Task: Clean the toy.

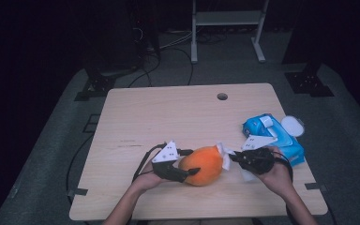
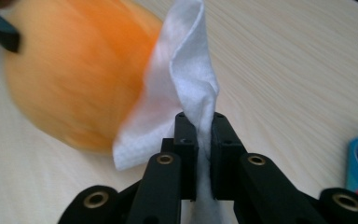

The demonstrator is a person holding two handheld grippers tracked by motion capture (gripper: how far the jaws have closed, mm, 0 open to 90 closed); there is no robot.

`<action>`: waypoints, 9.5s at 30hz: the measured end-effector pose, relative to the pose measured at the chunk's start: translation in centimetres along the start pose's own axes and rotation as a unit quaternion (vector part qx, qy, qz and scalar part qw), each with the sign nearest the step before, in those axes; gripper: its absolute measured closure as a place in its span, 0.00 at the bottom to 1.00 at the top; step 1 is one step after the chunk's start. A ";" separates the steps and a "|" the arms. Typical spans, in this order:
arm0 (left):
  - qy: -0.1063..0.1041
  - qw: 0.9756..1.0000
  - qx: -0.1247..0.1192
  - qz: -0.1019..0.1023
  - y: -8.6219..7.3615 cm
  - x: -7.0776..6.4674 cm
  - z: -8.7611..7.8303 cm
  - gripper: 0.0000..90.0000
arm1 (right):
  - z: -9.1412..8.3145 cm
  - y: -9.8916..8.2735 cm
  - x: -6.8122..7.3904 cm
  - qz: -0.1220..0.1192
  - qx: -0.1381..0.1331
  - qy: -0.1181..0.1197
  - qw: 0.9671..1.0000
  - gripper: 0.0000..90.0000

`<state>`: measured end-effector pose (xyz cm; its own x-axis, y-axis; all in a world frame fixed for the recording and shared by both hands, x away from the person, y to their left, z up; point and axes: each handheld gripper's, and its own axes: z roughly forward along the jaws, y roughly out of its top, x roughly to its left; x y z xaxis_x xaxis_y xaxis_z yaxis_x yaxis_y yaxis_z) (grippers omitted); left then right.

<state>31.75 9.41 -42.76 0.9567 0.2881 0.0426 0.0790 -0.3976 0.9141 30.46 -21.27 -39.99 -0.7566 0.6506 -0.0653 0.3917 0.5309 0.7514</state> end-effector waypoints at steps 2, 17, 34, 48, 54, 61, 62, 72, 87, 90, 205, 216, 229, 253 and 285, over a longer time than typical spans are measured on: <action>-0.004 1.000 0.000 0.004 0.0 -0.2 0.1 0.37 | -0.3 0.7 1.0 -0.017 -0.012 0.016 1.000 0.88; -0.040 0.998 0.007 0.049 -0.1 -1.0 0.5 0.45 | 0.2 1.0 0.8 0.035 -0.058 0.093 0.993 0.76; -0.032 0.999 0.020 0.030 -0.1 -1.4 1.3 0.35 | 0.4 2.0 2.9 0.022 -0.075 0.111 0.991 0.94; -0.044 0.997 0.016 0.055 0.1 -2.3 1.8 0.36 | 0.3 1.9 2.6 0.034 -0.082 0.112 0.990 0.94; -0.036 0.999 0.006 0.023 0.2 -1.6 1.5 0.24 | 0.5 1.4 1.8 0.044 -0.076 0.101 0.991 0.95; -0.032 0.999 0.020 -0.026 -0.3 -0.8 1.9 0.18 | 0.3 0.2 0.1 0.069 -0.073 0.087 0.991 0.95; -0.032 0.999 0.020 -0.016 -0.4 -1.0 1.9 0.18 | 0.3 0.3 0.3 0.069 -0.074 0.091 0.991 0.95; -0.028 0.999 0.010 -0.016 -0.3 -1.0 1.7 0.18 | 0.5 1.5 2.1 0.044 -0.089 0.117 0.988 0.94; -0.010 1.000 -0.022 -0.017 0.4 -1.3 1.5 0.40 | -0.6 1.0 0.6 0.084 -0.116 0.104 0.984 0.95; -0.002 0.999 -0.047 -0.012 1.2 -1.3 0.7 0.42 | -1.7 2.0 1.3 0.078 -0.148 0.116 0.979 0.95; -0.021 0.998 -0.014 -0.057 -0.3 -2.1 3.5 0.31 | -0.1 1.4 2.4 0.051 -0.125 0.105 0.985 0.94; -0.042 0.997 -0.017 -0.069 0.0 -1.7 3.2 0.11 | 0.2 2.0 3.0 0.039 -0.125 0.122 0.984 0.94; -0.024 0.999 -0.009 -0.024 0.1 -2.8 4.4 0.25 | 0.4 2.6 3.6 0.030 -0.118 0.123 0.985 0.94; 0.000 0.998 -0.021 -0.057 -0.1 -2.5 3.7 0.32 | -1.5 1.2 2.3 0.033 -0.117 0.106 0.987 0.94; 0.036 0.993 -0.017 -0.111 -0.3 -1.5 3.5 0.34 | -0.7 0.6 1.6 0.052 -0.114 0.088 0.988 0.94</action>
<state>31.23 6.06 -44.49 0.8937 0.4282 -0.1338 0.2749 -0.2870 0.9176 29.15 -20.29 -39.20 -0.8052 0.5805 0.1206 0.3593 0.3160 0.8781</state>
